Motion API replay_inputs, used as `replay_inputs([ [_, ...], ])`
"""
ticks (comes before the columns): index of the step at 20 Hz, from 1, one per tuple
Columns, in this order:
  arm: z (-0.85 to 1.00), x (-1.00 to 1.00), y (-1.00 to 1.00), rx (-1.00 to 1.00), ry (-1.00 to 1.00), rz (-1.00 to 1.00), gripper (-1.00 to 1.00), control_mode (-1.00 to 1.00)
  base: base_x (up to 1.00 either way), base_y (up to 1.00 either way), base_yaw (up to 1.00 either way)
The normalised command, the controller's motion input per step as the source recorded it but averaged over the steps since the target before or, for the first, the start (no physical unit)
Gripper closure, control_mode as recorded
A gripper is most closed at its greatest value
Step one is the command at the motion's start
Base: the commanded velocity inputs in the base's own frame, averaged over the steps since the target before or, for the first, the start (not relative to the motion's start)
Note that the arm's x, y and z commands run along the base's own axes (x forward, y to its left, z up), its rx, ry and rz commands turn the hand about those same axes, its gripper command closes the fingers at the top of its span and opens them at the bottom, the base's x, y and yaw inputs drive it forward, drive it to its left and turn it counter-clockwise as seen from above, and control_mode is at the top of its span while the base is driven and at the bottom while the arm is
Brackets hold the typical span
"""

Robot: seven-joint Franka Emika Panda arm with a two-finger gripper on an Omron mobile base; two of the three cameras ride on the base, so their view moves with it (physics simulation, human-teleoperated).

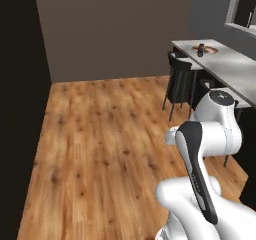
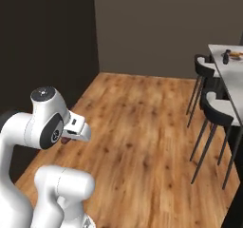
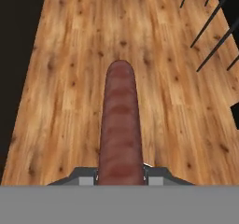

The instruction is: Move the hot dog bun to the plate on the dining table and place the condiment next to that plate. Then navigate to the fridge and take the sausage and place it on the plate as well.

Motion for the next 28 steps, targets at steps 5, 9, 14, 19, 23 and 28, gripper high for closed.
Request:
replay_inputs([
  [5,0.0,0.0,0.0,0.0,0.0,0.0,1.0,1.0,1.0,0.67,-0.36],
  [9,0.0,0.0,0.0,0.0,0.0,0.0,1.0,1.0,1.0,0.69,-0.36],
  [14,0.0,0.0,0.0,0.0,0.0,0.0,1.0,1.0,1.0,0.68,-0.37],
  [19,0.0,0.0,0.0,0.0,0.0,0.0,1.0,1.0,1.0,0.76,-0.37],
  [23,0.0,0.0,0.0,0.0,0.0,0.0,1.0,1.0,1.0,0.85,-0.37],
  [28,0.0,0.0,0.0,0.0,0.0,0.0,1.0,1.0,1.0,0.9,-0.37],
])
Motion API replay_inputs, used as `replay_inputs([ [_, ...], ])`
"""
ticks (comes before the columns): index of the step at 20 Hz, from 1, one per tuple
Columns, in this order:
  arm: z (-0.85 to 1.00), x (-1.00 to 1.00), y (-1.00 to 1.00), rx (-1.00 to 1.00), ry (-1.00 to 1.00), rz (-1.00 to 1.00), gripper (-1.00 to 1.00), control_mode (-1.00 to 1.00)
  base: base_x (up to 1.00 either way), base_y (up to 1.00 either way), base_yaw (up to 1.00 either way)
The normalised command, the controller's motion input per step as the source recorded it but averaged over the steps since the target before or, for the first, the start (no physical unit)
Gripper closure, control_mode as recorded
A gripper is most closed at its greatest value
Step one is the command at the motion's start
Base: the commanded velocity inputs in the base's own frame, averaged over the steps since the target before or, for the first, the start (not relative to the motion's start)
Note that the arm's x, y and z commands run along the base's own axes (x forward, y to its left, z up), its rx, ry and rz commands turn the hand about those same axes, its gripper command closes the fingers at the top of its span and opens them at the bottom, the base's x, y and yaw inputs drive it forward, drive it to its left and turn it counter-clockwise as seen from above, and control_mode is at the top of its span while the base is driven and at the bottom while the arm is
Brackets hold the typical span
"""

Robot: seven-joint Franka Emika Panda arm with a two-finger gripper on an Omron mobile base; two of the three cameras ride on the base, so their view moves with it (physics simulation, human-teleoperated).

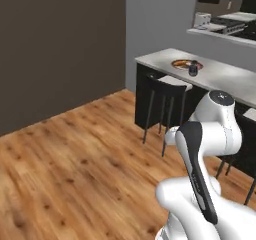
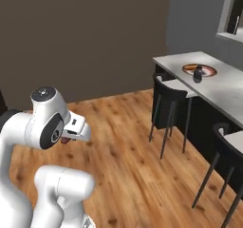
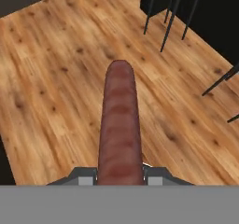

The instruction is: Move the hot dog bun to the plate on the dining table and place the condiment next to that plate. Then navigate to the fridge and take the sausage and place it on the plate as well.

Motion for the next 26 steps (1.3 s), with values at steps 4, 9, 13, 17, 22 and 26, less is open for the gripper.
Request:
replay_inputs([
  [4,0.0,0.0,0.0,0.0,0.0,0.0,1.0,1.0,1.0,0.86,-0.37],
  [9,0.0,0.0,0.0,0.0,0.0,0.0,1.0,1.0,1.0,0.86,-0.37],
  [13,0.0,0.0,0.0,0.0,0.0,0.0,1.0,1.0,0.88,0.8,-0.36],
  [17,0.0,0.0,0.0,0.0,0.0,0.0,1.0,1.0,0.82,0.84,-0.38],
  [22,0.0,0.0,0.0,0.0,0.0,0.0,1.0,1.0,0.96,0.81,-0.4],
  [26,0.0,0.0,0.0,0.0,0.0,0.0,1.0,1.0,0.97,0.66,-0.42],
])
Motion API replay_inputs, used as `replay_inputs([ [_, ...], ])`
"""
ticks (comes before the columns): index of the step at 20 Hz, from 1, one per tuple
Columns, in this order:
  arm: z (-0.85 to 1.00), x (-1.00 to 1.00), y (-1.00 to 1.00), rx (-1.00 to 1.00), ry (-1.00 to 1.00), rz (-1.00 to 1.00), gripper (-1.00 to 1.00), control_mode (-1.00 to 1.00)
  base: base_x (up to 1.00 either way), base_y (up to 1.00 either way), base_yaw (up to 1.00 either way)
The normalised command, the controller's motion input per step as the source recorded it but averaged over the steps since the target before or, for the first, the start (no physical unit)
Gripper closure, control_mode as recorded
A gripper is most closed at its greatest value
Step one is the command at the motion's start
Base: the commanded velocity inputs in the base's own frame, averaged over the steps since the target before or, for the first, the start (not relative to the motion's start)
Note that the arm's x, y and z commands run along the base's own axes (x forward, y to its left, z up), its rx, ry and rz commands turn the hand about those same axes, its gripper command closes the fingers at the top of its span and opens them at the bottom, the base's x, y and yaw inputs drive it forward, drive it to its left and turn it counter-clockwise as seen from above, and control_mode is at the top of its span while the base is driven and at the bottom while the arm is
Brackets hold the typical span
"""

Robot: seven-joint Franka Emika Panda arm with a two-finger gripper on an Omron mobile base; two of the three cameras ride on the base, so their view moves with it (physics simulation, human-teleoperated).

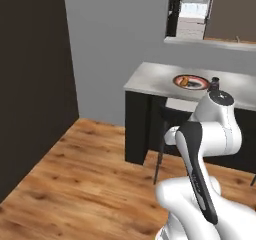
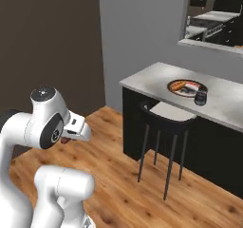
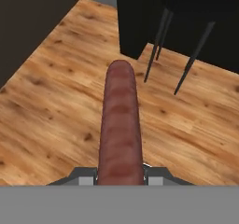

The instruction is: Move the hot dog bun to the plate on the dining table and place the condiment next to that plate. Then navigate to the fridge and take the sausage and place it on the plate as well.

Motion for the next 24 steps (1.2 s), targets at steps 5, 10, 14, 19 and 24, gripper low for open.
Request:
replay_inputs([
  [5,0.0,0.0,0.0,0.0,0.0,0.0,1.0,1.0,0.86,0.57,-0.44],
  [10,0.0,0.0,0.0,0.0,0.0,0.0,1.0,1.0,0.87,0.25,-0.46],
  [14,0.0,0.0,0.0,0.0,0.0,0.0,1.0,1.0,0.83,0.08,-0.48],
  [19,0.0,0.0,0.0,0.0,0.0,0.0,1.0,1.0,0.83,0.24,-0.47],
  [24,0.0,0.0,0.0,0.0,0.0,0.0,1.0,1.0,0.81,0.54,-0.41],
])
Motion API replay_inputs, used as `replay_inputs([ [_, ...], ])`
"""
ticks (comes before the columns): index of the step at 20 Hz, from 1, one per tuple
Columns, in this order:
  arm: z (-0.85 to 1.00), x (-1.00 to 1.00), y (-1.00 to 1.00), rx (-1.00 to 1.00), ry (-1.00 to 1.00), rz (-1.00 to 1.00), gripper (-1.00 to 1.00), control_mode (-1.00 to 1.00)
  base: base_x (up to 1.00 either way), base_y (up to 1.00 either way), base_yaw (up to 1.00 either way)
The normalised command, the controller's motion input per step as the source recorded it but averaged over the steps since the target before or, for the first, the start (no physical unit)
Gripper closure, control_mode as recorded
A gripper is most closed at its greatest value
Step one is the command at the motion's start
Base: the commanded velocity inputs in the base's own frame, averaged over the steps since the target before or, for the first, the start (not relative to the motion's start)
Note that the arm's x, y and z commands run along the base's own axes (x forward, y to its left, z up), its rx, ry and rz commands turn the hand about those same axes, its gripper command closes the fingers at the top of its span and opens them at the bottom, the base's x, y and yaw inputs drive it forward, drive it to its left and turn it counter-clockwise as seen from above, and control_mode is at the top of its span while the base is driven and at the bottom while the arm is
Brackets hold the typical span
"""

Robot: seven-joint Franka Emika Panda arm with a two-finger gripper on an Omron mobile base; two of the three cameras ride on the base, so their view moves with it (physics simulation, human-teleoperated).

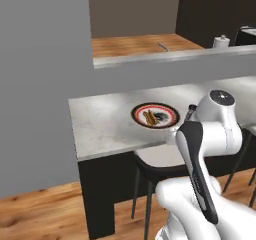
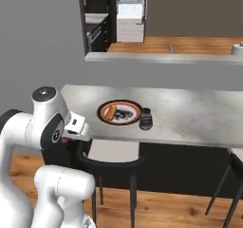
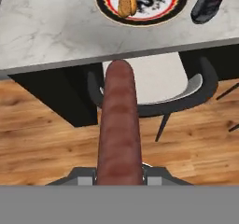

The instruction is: Move the hot dog bun to the plate on the dining table and place the condiment next to that plate. Then navigate to the fridge and take the sausage and place it on the plate as well.

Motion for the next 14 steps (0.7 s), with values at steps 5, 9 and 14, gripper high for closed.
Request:
replay_inputs([
  [5,0.0,0.0,0.0,0.0,0.0,0.0,1.0,1.0,0.89,0.81,-0.31],
  [9,0.0,0.71,0.06,0.0,0.11,-0.16,1.0,-1.0,0.22,0.13,-0.07],
  [14,0.0,0.99,-0.49,0.0,0.13,-0.13,1.0,-1.0,0.0,0.0,0.0],
])
